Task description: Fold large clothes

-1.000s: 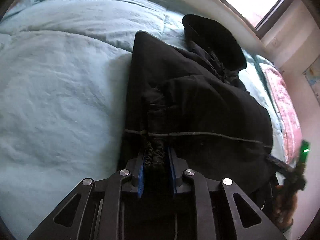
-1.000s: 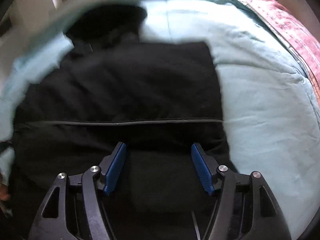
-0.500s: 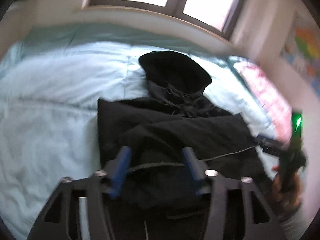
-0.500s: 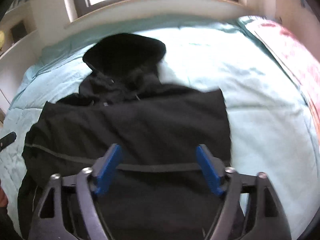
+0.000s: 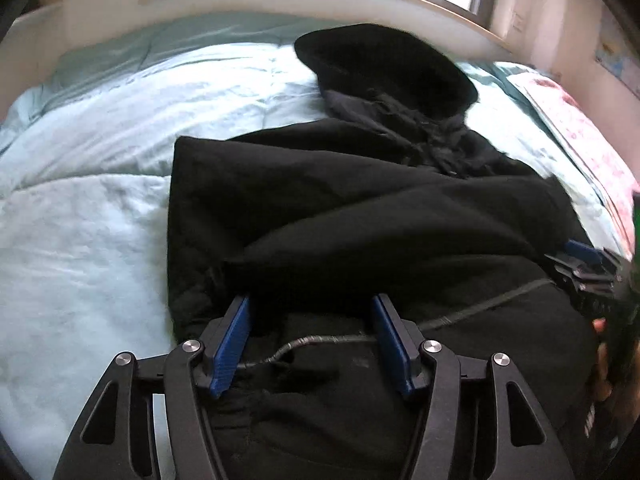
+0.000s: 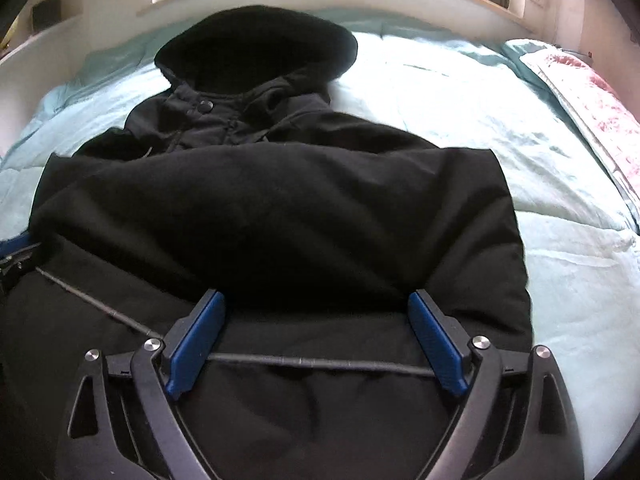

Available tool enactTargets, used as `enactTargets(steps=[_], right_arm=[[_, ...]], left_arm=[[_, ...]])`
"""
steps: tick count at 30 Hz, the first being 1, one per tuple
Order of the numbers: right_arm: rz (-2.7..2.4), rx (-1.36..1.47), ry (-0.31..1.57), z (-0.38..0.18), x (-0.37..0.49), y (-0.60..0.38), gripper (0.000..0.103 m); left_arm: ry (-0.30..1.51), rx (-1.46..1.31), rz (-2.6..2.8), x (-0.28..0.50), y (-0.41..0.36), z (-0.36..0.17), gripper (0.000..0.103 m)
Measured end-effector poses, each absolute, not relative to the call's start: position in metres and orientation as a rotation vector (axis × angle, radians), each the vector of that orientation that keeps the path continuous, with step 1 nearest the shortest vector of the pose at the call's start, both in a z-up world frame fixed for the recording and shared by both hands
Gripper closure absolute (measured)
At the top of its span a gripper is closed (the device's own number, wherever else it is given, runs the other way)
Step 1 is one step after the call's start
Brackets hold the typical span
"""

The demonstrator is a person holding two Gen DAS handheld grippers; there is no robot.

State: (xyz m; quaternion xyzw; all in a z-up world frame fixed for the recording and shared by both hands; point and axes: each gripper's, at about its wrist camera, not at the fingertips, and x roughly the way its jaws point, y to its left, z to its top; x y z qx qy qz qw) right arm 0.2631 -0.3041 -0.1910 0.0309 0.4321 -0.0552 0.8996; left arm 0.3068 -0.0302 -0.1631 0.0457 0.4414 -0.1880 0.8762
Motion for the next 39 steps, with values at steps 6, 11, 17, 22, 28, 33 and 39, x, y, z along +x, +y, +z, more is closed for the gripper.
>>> enactTargets(steps=[6, 11, 17, 22, 28, 33, 39], right_arm=[[-0.06, 0.155, 0.815, -0.133, 0.192, -0.324, 0.01], [-0.156, 0.283, 0.886, -0.134, 0.174, -0.355, 0.01], [-0.152, 0.266, 1.033, -0.203, 0.192, -0.366, 0.0], [-0.044, 0.444, 0.942, -0.218, 0.189, -0.392, 0.0], [-0.08, 0.429, 0.93, -0.213, 0.18, -0.388, 0.0], [-0.138, 0.462, 1.076, -0.202, 0.183, -0.382, 0.001], [-0.231, 0.49, 1.18, -0.142, 0.167, -0.4, 0.003]], left_arm=[[0.845, -0.012, -0.534, 0.25, -0.005, -0.098, 0.04], [0.912, -0.044, -0.473, 0.245, -0.007, -0.112, 0.04], [0.992, -0.205, -0.484, 0.276, 0.008, -0.187, 0.04], [0.943, -0.268, -0.533, 0.272, 0.019, -0.192, 0.04], [0.98, -0.281, -0.516, 0.272, 0.017, -0.192, 0.04], [1.122, -0.115, -0.417, 0.273, 0.0, -0.161, 0.04], [1.138, -0.026, -0.381, 0.268, -0.007, -0.09, 0.039]])
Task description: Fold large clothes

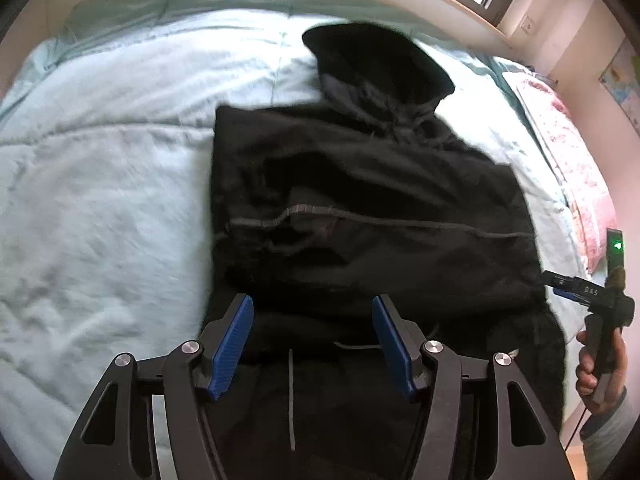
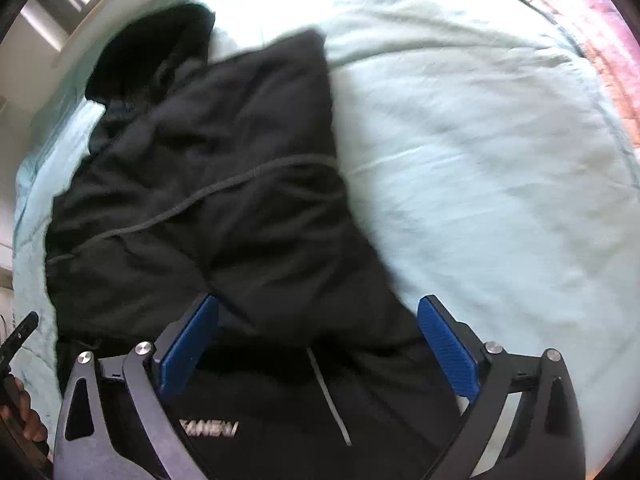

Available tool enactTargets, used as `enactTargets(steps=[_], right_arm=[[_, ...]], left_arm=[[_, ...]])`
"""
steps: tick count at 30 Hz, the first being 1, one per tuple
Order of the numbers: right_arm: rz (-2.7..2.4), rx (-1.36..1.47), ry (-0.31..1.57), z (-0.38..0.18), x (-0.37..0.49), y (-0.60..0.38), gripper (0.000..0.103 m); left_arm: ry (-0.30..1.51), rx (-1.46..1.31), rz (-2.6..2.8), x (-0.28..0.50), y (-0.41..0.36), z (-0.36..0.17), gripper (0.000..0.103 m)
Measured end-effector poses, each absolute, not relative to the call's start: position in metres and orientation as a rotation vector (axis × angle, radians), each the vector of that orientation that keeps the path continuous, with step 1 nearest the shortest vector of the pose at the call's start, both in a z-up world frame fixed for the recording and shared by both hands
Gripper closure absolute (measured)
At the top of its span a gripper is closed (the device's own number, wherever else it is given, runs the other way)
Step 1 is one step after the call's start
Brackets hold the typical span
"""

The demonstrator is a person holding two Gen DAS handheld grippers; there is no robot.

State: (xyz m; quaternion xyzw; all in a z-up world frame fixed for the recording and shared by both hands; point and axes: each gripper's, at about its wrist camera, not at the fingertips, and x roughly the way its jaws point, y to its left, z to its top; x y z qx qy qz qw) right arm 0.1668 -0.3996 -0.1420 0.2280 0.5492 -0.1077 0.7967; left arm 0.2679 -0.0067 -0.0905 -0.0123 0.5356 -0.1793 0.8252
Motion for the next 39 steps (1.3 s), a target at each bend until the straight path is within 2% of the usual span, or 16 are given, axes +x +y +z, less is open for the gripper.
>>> enactTargets(steps=[6, 11, 16, 17, 21, 24, 30, 39], right_arm=[[-0.279, 0.462, 1.066, -0.047, 0.175, -0.417, 0.003], [-0.27, 0.37, 0.921, 0.044, 0.223, -0.41, 0.003], [-0.224, 0.305, 0.84, 0.075, 0.271, -0.386, 0.004], [-0.22, 0.293, 0.842, 0.076, 0.278, -0.383, 0.004], [-0.167, 0.243, 0.883, 0.059, 0.34, -0.367, 0.019], [-0.133, 0.236, 0.924, 0.027, 0.39, -0.36, 0.023], [-0.105, 0.242, 1.019, -0.039, 0.464, -0.367, 0.023], [-0.115, 0.248, 1.102, -0.109, 0.53, -0.384, 0.024]], left_arm=[[1.099, -0.142, -0.402, 0.293, -0.006, -0.021, 0.039], [1.02, -0.07, -0.39, 0.325, -0.025, 0.03, 0.039], [0.969, -0.035, -0.408, 0.371, -0.049, 0.054, 0.038], [0.971, -0.032, -0.409, 0.386, -0.054, 0.053, 0.038], [0.979, -0.025, -0.4, 0.435, -0.076, 0.036, 0.038], [1.009, -0.021, -0.38, 0.482, -0.092, 0.007, 0.038], [1.07, -0.008, -0.335, 0.562, -0.114, -0.06, 0.038], [1.118, 0.0, -0.349, 0.613, -0.133, -0.121, 0.038]])
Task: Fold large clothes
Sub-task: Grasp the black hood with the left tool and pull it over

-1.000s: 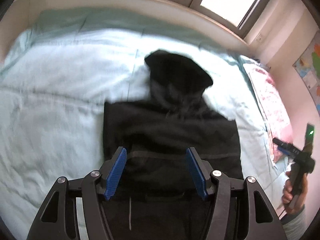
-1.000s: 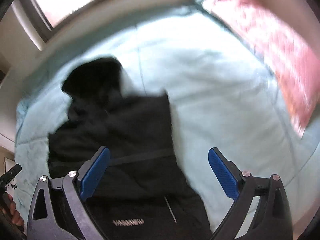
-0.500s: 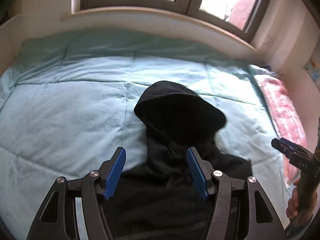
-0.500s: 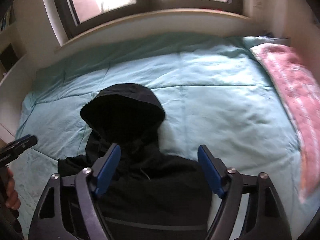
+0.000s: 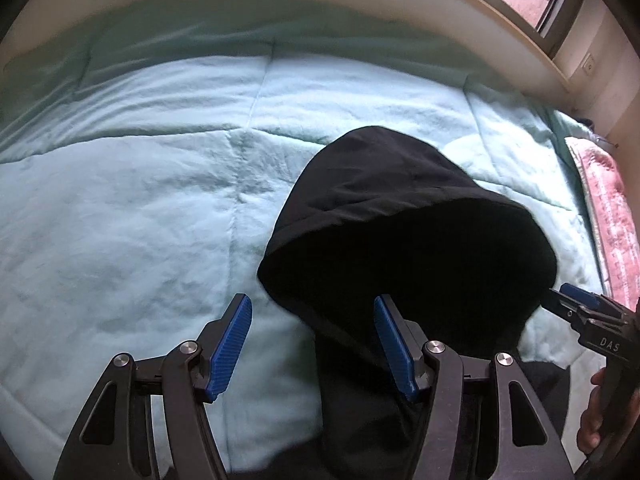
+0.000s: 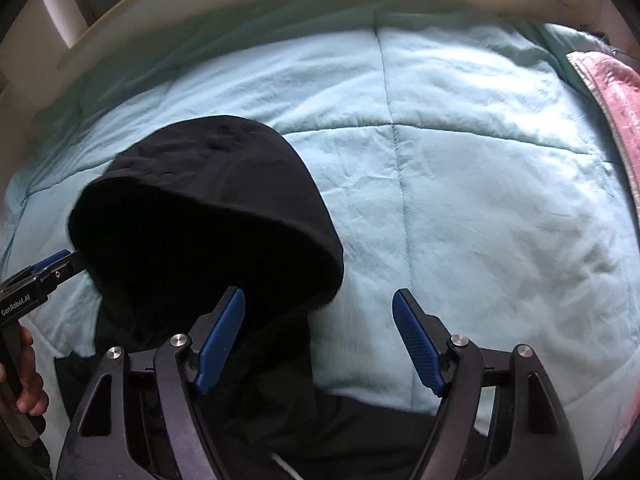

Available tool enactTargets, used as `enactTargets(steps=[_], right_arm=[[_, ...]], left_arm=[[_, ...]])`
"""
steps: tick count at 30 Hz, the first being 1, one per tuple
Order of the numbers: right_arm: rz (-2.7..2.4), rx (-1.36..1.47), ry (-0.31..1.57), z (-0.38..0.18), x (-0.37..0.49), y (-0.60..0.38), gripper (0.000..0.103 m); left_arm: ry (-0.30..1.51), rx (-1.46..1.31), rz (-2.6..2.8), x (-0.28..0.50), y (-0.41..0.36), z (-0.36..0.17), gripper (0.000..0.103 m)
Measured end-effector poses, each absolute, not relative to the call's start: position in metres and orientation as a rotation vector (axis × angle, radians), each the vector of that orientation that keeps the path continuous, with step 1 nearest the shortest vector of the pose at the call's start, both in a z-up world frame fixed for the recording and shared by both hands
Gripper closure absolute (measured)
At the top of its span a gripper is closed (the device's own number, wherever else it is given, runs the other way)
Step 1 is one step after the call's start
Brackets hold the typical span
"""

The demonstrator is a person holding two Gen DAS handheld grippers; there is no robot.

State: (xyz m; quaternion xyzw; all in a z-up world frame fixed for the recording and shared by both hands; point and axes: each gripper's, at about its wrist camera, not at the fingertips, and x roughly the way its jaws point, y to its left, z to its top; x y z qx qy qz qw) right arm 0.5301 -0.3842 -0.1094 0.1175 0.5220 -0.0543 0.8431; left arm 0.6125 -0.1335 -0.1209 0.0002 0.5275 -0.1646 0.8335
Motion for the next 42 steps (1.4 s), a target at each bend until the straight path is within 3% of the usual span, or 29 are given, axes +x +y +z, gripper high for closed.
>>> enactTargets(steps=[2, 4, 6, 7, 9, 12, 15, 19, 21, 23, 24, 27, 30, 33, 36, 39, 42], right_arm=[[-0.11, 0.261, 1.105, -0.116, 0.54, -0.386, 0.032], [-0.096, 0.276, 1.125, -0.126, 0.552, -0.385, 0.053], [-0.105, 0.247, 1.138, -0.131, 0.559, -0.382, 0.073], [-0.134, 0.212, 1.133, -0.131, 0.559, -0.38, 0.09], [-0.17, 0.178, 1.1, -0.122, 0.557, -0.386, 0.096], [-0.118, 0.32, 0.997, -0.09, 0.54, -0.412, 0.095], [-0.127, 0.273, 0.958, -0.079, 0.529, -0.405, 0.095], [-0.146, 0.241, 1.132, -0.149, 0.545, -0.402, 0.094], [-0.113, 0.283, 1.23, -0.191, 0.551, -0.404, 0.094], [-0.103, 0.268, 1.212, -0.191, 0.549, -0.402, 0.092], [-0.099, 0.269, 1.204, -0.183, 0.548, -0.403, 0.087], [-0.076, 0.241, 1.172, -0.157, 0.534, -0.405, 0.081], [-0.057, 0.22, 1.145, -0.13, 0.512, -0.409, 0.06], [-0.039, 0.241, 1.087, -0.104, 0.492, -0.412, 0.052], [-0.003, 0.271, 1.002, -0.074, 0.495, -0.405, 0.041], [0.037, 0.268, 0.979, -0.068, 0.524, -0.384, 0.037], [0.036, 0.217, 1.034, -0.096, 0.558, -0.365, 0.037]], left_arm=[[1.116, -0.004, -0.337, 0.623, -0.135, -0.13, 0.038], [1.11, -0.015, -0.307, 0.632, -0.133, -0.136, 0.039], [1.078, -0.071, -0.329, 0.64, -0.123, -0.135, 0.082], [1.084, -0.098, -0.332, 0.644, -0.116, -0.134, 0.091], [1.073, -0.225, -0.385, 0.646, -0.091, -0.125, 0.092], [1.049, -0.444, -0.505, 0.629, -0.054, -0.106, 0.091], [1.11, -0.445, -0.486, 0.619, -0.048, -0.114, 0.087], [1.382, -0.368, -0.407, 0.63, -0.056, -0.213, 0.084], [1.326, -0.327, -0.452, 0.628, -0.059, -0.22, 0.083], [1.31, -0.327, -0.454, 0.625, -0.057, -0.214, 0.081], [1.296, -0.305, -0.453, 0.622, -0.056, -0.207, 0.08], [1.246, -0.201, -0.423, 0.606, -0.054, -0.179, 0.062], [1.169, -0.149, -0.394, 0.586, -0.046, -0.141, 0.061], [1.076, -0.124, -0.41, 0.582, -0.045, -0.101, 0.059], [0.988, -0.128, -0.483, 0.588, -0.071, -0.07, 0.046], [1.004, -0.089, -0.495, 0.608, -0.097, -0.082, 0.044], [1.09, -0.111, -0.496, 0.621, -0.109, -0.122, 0.044]])
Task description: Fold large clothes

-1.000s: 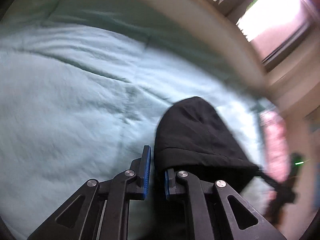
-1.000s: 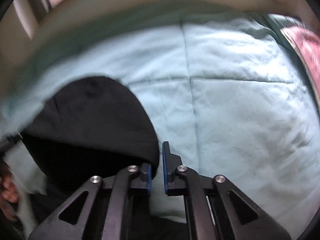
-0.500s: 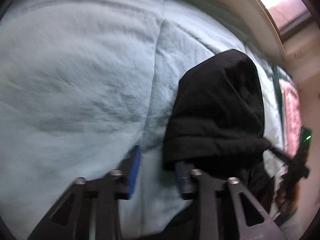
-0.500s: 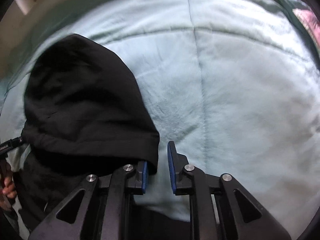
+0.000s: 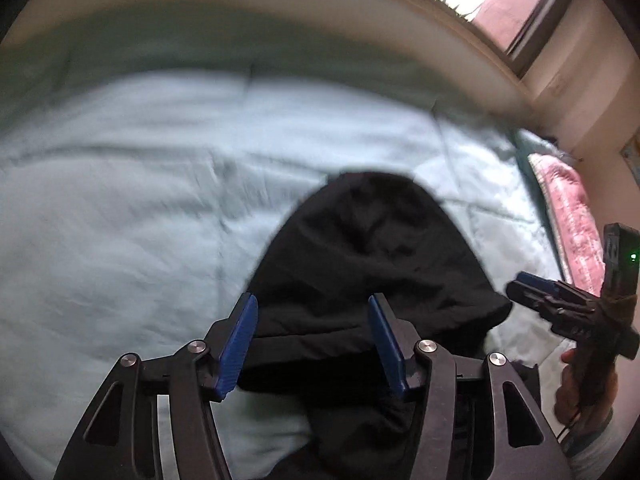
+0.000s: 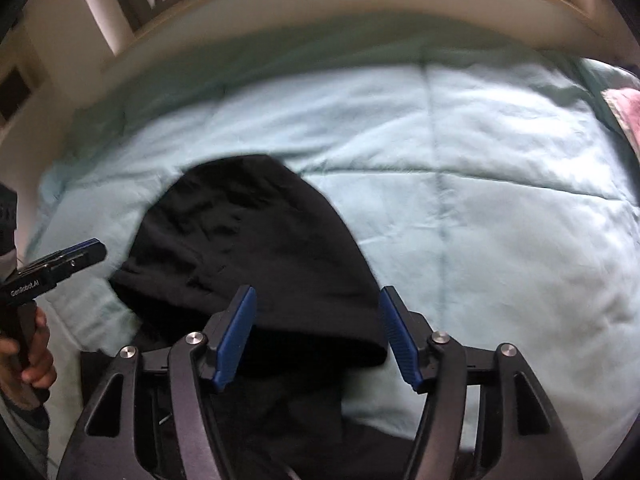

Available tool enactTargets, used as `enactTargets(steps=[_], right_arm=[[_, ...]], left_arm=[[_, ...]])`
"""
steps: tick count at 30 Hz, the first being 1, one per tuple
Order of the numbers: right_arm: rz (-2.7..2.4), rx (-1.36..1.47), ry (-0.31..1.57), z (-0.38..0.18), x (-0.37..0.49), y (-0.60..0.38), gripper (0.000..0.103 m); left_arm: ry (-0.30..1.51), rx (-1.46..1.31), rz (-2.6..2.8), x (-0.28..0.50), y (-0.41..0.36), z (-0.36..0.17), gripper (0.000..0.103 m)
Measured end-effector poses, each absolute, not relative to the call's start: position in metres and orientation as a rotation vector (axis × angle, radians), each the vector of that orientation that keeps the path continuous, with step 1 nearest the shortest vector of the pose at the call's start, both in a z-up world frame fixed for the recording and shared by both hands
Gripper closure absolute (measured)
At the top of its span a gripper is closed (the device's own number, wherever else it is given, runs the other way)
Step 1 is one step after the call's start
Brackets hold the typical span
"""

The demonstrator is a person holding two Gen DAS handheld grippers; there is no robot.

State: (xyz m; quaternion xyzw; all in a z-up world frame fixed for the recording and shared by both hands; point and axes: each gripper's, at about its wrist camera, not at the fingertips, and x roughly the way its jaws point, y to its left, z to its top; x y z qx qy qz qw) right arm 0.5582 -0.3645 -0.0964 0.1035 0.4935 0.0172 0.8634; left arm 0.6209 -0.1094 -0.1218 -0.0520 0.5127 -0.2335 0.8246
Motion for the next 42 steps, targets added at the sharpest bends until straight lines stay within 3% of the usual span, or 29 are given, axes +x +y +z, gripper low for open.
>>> enactTargets(steps=[3, 4, 5, 6, 9, 14, 22, 34, 36, 37, 40, 41, 42], right_arm=[[0.03, 0.189, 1.135, -0.147, 0.575, -0.358, 0.037], [0.013, 0.167, 1.185, -0.17, 0.579, -0.356, 0.037], [0.008, 0.164, 1.208, -0.187, 0.58, -0.356, 0.036], [0.001, 0.18, 1.203, -0.194, 0.58, -0.358, 0.035], [-0.022, 0.199, 1.202, -0.194, 0.582, -0.36, 0.033], [0.017, 0.166, 1.193, -0.179, 0.578, -0.359, 0.032], [0.153, 0.115, 1.077, -0.104, 0.581, -0.369, 0.031], [0.359, 0.184, 1.179, -0.151, 0.682, -0.382, 0.031], [0.382, 0.224, 1.206, -0.164, 0.689, -0.381, 0.031], [0.405, 0.249, 1.215, -0.169, 0.691, -0.38, 0.037], [0.408, 0.199, 1.189, -0.165, 0.681, -0.365, 0.066], [0.404, 0.171, 1.168, -0.157, 0.674, -0.362, 0.074], [0.408, 0.158, 1.159, -0.155, 0.675, -0.363, 0.081]], left_arm=[[1.201, -0.064, -0.445, 0.627, -0.119, -0.174, 0.044], [1.231, -0.052, -0.411, 0.629, -0.118, -0.187, 0.041], [1.25, -0.054, -0.365, 0.632, -0.115, -0.2, 0.029], [1.273, -0.135, -0.365, 0.636, -0.106, -0.211, 0.029], [1.265, -0.238, -0.387, 0.64, -0.093, -0.211, 0.028], [1.216, -0.17, -0.413, 0.628, -0.093, -0.184, 0.031], [1.044, -0.143, -0.616, 0.646, -0.094, -0.093, 0.029], [1.308, -0.187, -0.837, 0.727, -0.144, -0.177, 0.029], [1.302, -0.167, -0.815, 0.726, -0.152, -0.182, 0.035], [1.291, -0.14, -0.796, 0.725, -0.157, -0.182, 0.045], [1.236, -0.057, -0.806, 0.712, -0.171, -0.17, 0.074], [1.214, -0.035, -0.819, 0.706, -0.173, -0.164, 0.082], [1.192, -0.018, -0.835, 0.7, -0.173, -0.154, 0.083]])
